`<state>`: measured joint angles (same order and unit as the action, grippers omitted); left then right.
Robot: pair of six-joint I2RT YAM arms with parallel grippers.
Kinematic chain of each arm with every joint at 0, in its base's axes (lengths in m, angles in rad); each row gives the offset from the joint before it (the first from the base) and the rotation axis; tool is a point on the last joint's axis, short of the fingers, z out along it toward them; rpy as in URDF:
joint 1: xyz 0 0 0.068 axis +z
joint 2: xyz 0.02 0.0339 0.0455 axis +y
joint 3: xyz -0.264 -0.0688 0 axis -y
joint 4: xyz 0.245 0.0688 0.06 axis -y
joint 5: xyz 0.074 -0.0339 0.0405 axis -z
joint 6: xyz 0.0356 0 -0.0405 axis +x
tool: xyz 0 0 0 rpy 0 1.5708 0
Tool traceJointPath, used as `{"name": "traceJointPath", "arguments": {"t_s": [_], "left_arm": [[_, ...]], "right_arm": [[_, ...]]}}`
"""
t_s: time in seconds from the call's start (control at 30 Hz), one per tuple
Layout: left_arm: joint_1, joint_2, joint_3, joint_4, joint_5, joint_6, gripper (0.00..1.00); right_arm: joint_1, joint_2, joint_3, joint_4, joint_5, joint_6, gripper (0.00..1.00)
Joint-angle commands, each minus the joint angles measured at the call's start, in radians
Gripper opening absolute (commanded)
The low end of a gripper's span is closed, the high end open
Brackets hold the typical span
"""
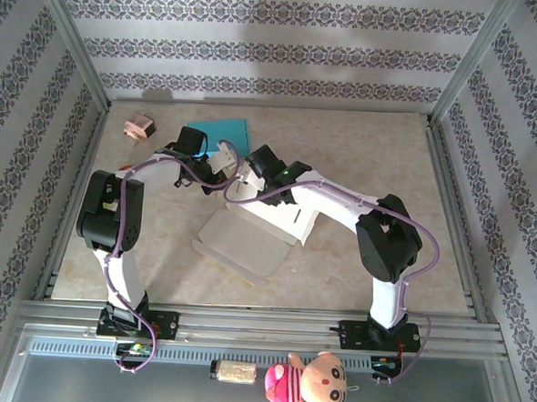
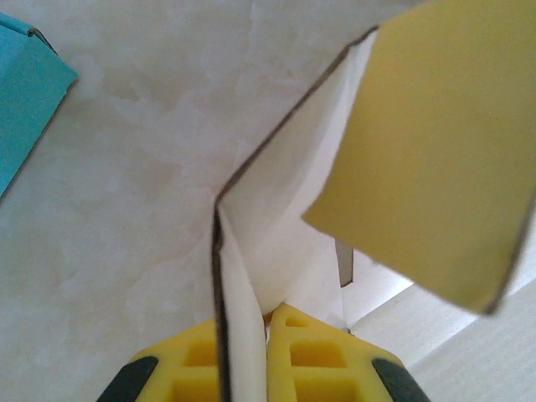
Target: Fold the paper box
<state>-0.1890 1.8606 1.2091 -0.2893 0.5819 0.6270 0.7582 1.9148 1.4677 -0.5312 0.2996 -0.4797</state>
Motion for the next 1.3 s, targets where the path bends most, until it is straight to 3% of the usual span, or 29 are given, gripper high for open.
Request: {"name": "traceJointPath", "arguments": {"t_s": [0.0, 0.17, 0.3, 0.53, 0.73, 0.83, 0.97, 1.1, 1.27], "left_arm": [[-0.036, -0.024, -0.067, 0.086, -0.033, 0.027, 0.02], [-0.039, -0.022, -0.081, 0.104, -0.063, 0.028, 0.02], [-0.044, -0.029, -0.089, 0.124, -0.066, 0.01, 0.03], [-0.052, -0.109, -0.155, 0.19, -0.073, -0.091, 0.38], [-0.053, -0.234, -0.245, 0.216, -0.149, -0.259, 0.53], [-0.051, -0.297, -0.292, 0.219, -0.23, -0.3, 0.59], [-0.044, -0.314, -0.271, 0.138, -0.314, -0.311, 0.6], [-0.03, -0.301, -0.269, 0.133, -0.315, -0.284, 0.62], [-0.018, -0.188, -0.161, 0.069, -0.247, -0.235, 0.61]], "right_arm": [[0.026, 0.002, -0.046, 0.033, -0.016, -0.008, 0.31], [0.027, 0.022, -0.05, 0.039, 0.005, 0.004, 0.23], [0.035, 0.021, -0.084, 0.117, 0.112, -0.043, 0.15], [0.069, -0.016, -0.183, 0.323, 0.282, -0.161, 0.1], [0.086, -0.017, -0.234, 0.409, 0.352, -0.213, 0.13], [0.086, -0.025, -0.239, 0.409, 0.355, -0.216, 0.13], [0.087, -0.039, -0.24, 0.407, 0.341, -0.214, 0.14], [0.087, -0.07, -0.226, 0.357, 0.286, -0.181, 0.17], [0.075, -0.112, -0.164, 0.185, 0.102, -0.084, 0.2]]}}
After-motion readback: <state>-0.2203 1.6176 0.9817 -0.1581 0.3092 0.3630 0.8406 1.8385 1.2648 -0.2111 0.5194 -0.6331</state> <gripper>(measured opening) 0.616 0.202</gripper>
